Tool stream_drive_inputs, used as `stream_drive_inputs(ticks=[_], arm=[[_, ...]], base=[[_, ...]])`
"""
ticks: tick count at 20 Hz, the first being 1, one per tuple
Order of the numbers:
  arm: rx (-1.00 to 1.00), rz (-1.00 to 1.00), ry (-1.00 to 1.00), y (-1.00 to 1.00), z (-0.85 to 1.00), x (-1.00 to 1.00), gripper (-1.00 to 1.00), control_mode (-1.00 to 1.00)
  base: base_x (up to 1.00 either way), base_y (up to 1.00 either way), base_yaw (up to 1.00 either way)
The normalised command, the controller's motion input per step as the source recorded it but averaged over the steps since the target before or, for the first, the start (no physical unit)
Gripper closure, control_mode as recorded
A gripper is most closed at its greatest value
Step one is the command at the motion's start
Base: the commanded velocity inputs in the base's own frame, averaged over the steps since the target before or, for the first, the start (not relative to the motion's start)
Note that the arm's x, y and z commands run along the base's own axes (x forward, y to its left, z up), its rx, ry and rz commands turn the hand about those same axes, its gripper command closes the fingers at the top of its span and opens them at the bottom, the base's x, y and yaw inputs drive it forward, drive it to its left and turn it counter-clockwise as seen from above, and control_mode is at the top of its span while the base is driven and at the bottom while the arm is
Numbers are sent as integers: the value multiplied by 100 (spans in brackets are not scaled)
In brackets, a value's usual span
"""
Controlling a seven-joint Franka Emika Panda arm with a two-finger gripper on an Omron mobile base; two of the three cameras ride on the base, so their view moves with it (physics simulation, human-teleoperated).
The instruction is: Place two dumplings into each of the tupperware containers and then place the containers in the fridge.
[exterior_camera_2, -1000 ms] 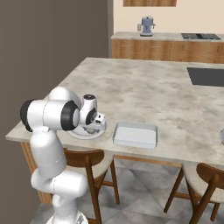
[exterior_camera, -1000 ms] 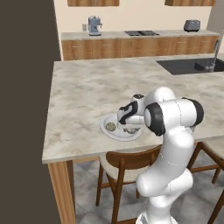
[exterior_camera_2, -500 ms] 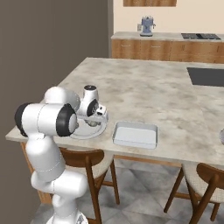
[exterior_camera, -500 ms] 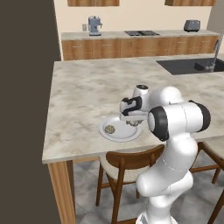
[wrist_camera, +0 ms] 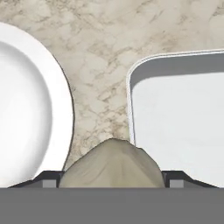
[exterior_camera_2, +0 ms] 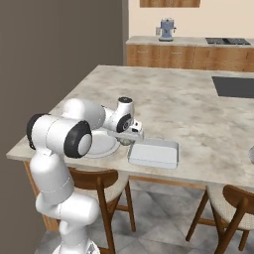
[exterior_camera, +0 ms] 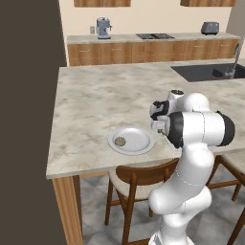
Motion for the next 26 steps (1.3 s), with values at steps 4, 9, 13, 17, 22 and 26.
stream_drive_inputs(ticks=[4,9,13,17,22,26], arm=[[0,0,8,-82,-3,3,100,-100],[0,0,2,-29,-48,0,100,-100],[0,0,0,-7,-70,0,100,-100],[0,0,3,-7,-2,0,-100,-100],[0,0,1,0,11,1,-100,-100],[0,0,0,0,33,4,-100,-100]], base=[[0,0,0],[0,0,0],[0,0,0],[0,0,0],[0,0,0],[0,0,0]])
